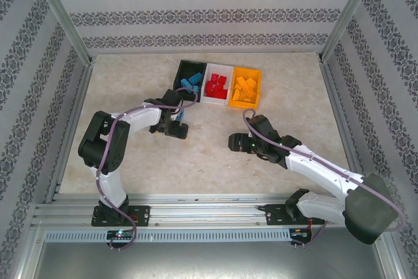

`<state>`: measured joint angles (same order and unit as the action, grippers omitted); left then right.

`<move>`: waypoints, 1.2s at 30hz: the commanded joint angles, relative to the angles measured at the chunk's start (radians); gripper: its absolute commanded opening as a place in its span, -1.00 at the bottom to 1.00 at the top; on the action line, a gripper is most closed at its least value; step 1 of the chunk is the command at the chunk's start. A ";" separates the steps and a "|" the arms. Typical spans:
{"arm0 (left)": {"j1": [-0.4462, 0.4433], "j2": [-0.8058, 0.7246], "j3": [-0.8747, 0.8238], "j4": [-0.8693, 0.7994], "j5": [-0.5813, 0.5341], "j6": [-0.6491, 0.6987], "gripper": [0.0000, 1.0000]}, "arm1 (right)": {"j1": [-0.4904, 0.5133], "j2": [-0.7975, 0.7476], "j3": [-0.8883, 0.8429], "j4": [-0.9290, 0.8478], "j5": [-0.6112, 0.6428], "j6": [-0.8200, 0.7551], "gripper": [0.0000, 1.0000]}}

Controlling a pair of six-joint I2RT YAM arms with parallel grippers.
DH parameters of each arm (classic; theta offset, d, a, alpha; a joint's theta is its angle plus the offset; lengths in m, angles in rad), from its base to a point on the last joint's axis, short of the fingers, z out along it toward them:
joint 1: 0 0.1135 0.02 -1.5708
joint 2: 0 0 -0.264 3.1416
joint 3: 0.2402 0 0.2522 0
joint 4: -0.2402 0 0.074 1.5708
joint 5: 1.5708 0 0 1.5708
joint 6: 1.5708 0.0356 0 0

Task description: Sort the legos into containers by color

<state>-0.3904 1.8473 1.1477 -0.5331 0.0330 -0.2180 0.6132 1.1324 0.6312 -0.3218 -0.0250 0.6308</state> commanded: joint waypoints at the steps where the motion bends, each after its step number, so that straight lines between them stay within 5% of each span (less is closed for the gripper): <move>1: 0.018 -0.004 0.014 0.356 -0.002 -0.023 0.95 | 0.002 0.018 -0.014 0.022 0.006 0.018 0.60; 9: 0.019 -0.078 0.004 0.321 -0.026 -0.005 0.95 | 0.005 0.058 -0.010 0.057 -0.012 0.026 0.60; 27: 0.056 0.118 0.096 0.305 -0.004 0.017 0.93 | -0.010 0.085 -0.001 0.047 -0.003 0.022 0.60; 36: 0.056 0.128 0.086 0.313 0.025 0.029 0.52 | -0.010 0.128 0.013 0.064 -0.011 0.027 0.60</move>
<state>-0.3382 1.9575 1.2201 -0.2379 0.0242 -0.2028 0.6106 1.2507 0.6296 -0.2726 -0.0280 0.6495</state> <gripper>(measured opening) 0.781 0.800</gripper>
